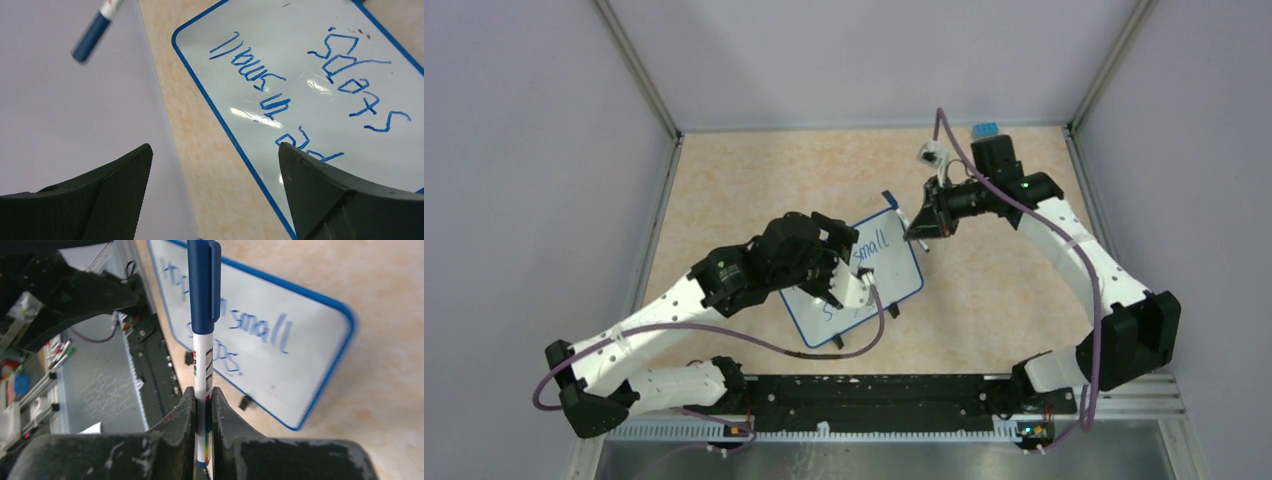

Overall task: Write a sentence on the whiteboard
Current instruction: Pass from the left arm to the right, then put down the whiteboard marker at the center of the board, then reset both arms

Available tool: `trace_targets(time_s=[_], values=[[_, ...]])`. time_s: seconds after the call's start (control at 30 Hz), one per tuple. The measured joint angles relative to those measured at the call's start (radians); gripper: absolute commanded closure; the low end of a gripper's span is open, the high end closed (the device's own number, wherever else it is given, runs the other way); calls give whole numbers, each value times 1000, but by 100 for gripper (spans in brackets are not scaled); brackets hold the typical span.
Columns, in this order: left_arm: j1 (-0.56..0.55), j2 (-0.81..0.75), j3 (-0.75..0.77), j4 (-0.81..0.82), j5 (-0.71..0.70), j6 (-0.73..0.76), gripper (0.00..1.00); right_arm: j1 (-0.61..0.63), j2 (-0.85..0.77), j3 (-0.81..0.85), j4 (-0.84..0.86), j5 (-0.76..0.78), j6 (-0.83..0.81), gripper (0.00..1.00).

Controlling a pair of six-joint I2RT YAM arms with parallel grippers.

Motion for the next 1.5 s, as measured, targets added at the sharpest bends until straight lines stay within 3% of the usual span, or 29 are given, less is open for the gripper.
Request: trace_targets(time_s=[0.2, 0.37, 0.57, 0.8, 0.97, 1.07, 1.2, 1.33, 1.5], values=[[208, 104, 167, -16, 137, -360, 1, -225, -34, -3, 32, 21, -10, 100], [475, 213, 297, -17, 332, -687, 1, -379, -38, -50, 16, 127, -93, 100], [769, 264, 276, 0, 481, -902, 1, -484, -38, -201, 21, 294, -190, 100], [1020, 280, 134, 23, 565, -934, 1, -559, 48, -399, 97, 506, -283, 100], [1073, 261, -16, 36, 560, -917, 1, -597, 80, -501, 170, 612, -306, 100], [1102, 248, -77, 42, 565, -900, 1, -612, 100, -512, 208, 647, -308, 83], [1149, 241, -118, 45, 565, -876, 1, -615, 100, -514, 257, 676, -303, 67], [1163, 243, -120, 45, 576, -858, 1, -615, 100, -515, 269, 680, -299, 60], [1173, 290, -114, 33, 604, -846, 1, -616, 93, -515, 257, 679, -291, 44]])
